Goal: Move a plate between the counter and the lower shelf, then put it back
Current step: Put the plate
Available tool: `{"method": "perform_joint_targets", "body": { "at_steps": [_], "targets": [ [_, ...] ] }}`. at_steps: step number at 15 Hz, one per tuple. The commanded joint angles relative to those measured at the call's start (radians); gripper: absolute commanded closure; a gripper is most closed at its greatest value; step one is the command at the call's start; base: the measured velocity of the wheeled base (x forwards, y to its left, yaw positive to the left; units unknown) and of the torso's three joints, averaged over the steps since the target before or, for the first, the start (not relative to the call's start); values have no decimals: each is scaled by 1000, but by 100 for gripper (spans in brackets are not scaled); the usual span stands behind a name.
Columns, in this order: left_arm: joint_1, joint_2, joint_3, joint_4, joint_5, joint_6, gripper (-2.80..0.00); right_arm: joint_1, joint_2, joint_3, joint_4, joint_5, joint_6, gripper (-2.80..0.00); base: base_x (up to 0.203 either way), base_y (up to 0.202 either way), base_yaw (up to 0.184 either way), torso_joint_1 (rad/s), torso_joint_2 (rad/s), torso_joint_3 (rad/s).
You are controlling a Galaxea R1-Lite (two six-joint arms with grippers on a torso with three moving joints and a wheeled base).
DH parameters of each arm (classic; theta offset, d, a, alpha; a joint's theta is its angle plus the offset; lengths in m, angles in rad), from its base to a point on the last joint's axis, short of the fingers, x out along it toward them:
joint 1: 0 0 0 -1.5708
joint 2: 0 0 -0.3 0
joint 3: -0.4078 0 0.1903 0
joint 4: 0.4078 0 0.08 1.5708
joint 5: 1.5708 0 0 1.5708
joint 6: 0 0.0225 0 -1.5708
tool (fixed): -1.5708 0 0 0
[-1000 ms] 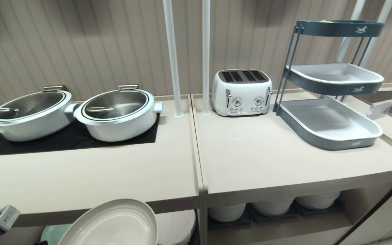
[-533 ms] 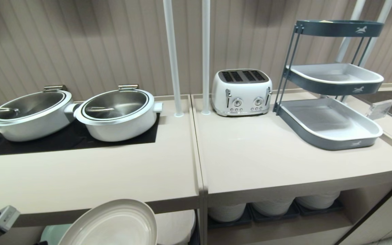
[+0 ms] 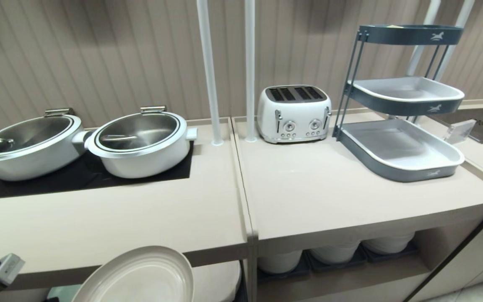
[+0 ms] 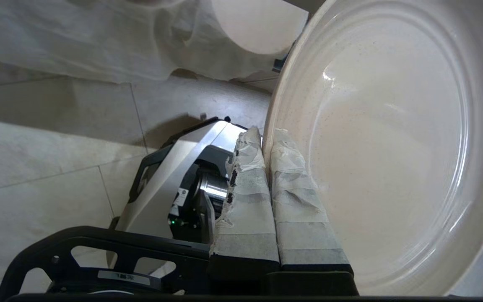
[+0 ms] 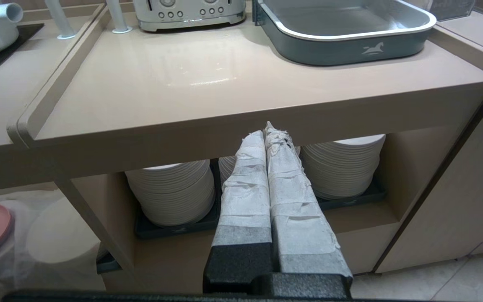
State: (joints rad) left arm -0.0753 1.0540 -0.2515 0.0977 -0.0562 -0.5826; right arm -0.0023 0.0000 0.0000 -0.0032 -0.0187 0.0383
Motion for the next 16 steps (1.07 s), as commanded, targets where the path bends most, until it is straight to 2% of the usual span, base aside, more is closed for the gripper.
{"method": "perform_joint_targets", "body": {
  "at_steps": [1,16],
  "targets": [
    [0,3,0,1,-1,-3,0,1,0,0,0,0,0,0,0,194,-1,-2,2,-2],
    [2,6,1,1,-2,-5,0,1,0,0,0,0,0,0,0,197,-2,2,3,1]
  ]
}}
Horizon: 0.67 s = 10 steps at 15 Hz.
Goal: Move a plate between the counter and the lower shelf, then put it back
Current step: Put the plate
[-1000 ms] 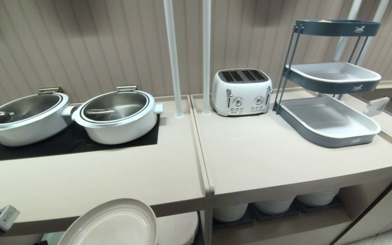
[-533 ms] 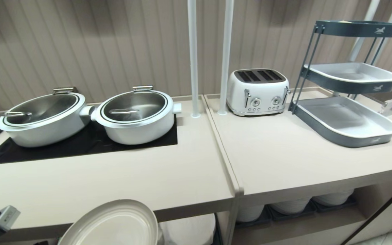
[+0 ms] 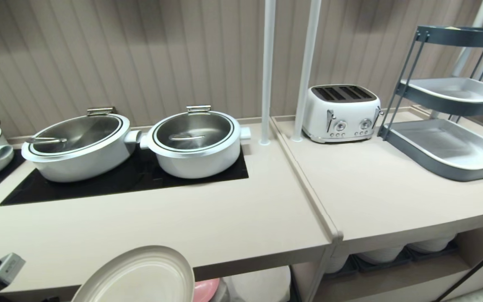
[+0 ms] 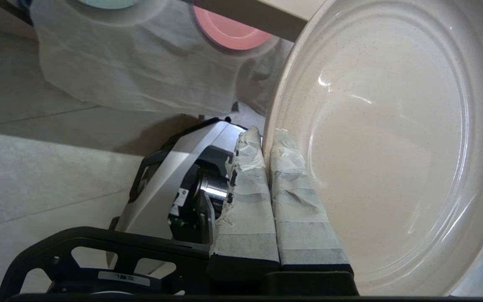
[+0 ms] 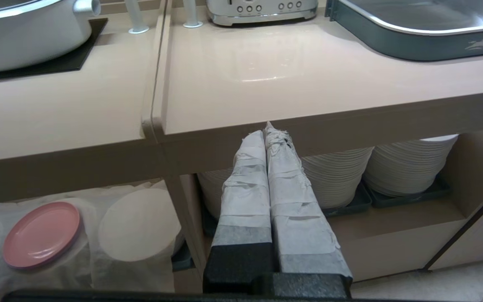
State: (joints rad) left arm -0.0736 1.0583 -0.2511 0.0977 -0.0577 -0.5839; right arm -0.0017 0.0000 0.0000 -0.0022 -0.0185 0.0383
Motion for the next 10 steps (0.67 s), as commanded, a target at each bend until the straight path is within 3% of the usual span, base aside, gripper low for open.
{"method": "perform_joint_targets", "body": {
  "at_steps": [1,10],
  "targets": [
    [0,2,0,1,-1,-4,0,0,0,0,-1,-1,0,0,0,193,-3,2,2,2],
    [0,2,-1,1,1,-2,0,0,0,0,-2,0,0,0,0,178,-2,3,3,2]
  ]
}}
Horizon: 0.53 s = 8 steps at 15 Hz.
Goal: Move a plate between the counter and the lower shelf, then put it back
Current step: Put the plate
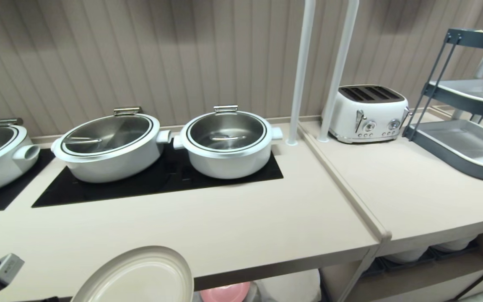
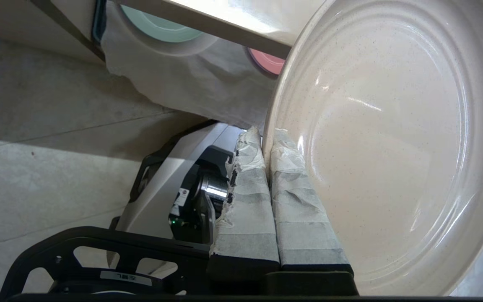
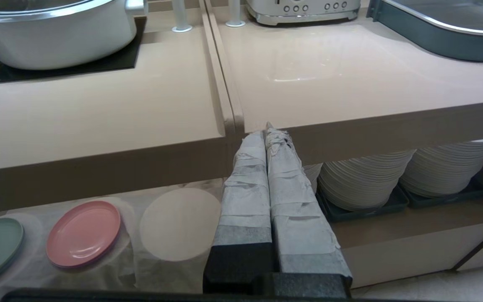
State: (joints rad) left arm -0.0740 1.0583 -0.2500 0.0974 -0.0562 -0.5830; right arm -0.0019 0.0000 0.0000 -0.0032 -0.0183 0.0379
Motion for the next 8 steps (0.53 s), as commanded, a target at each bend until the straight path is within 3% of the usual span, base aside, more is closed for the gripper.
{"method": "perform_joint_targets", "body": {
  "at_steps": [1,8],
  "targets": [
    [0,0,-1,1,-1,-3,0,0,0,0,0,0,0,0,0,0,0,0,0,0],
    [0,0,-2,-1,-2,-3,0,1,0,0,0,0,0,0,0,0,0,0,0,0]
  ]
}}
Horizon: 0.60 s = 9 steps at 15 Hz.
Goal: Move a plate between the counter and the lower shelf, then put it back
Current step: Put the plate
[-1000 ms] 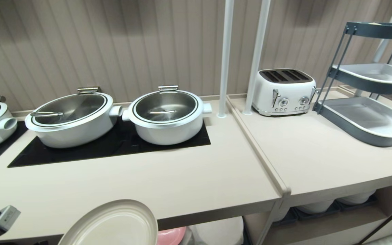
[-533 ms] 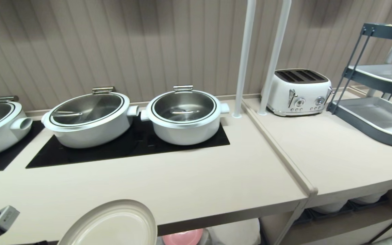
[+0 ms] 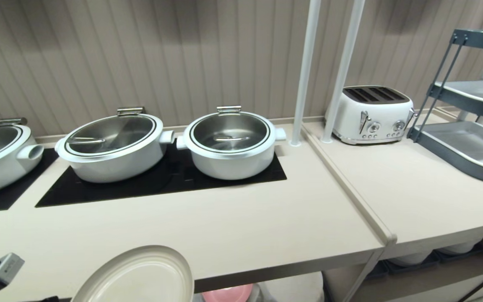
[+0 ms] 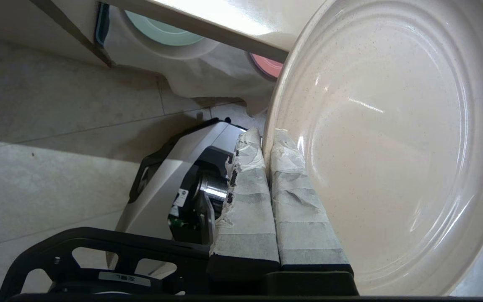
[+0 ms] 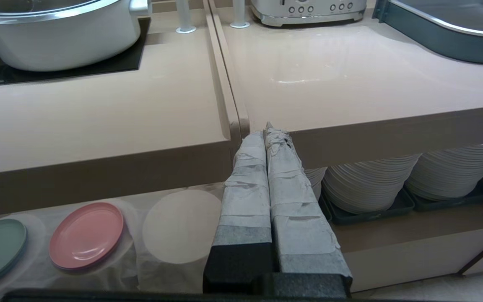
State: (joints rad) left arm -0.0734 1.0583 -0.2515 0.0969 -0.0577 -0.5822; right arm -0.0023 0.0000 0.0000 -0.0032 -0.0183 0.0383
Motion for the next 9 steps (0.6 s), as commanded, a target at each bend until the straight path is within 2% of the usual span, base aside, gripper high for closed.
{"method": "perform_joint_targets", "body": {
  "at_steps": [1,6,9],
  "targets": [
    [0,0,0,0,-1,-4,0,1,0,0,0,0,0,0,0,0,0,0,0,0],
    [-3,15,-59,1,-14,-5,0,1,0,0,-1,0,0,0,0,0,0,0,0,0],
    [-3,85,-118,1,-28,-3,0,1,0,0,-1,0,0,0,0,0,0,0,0,0]
  ]
}}
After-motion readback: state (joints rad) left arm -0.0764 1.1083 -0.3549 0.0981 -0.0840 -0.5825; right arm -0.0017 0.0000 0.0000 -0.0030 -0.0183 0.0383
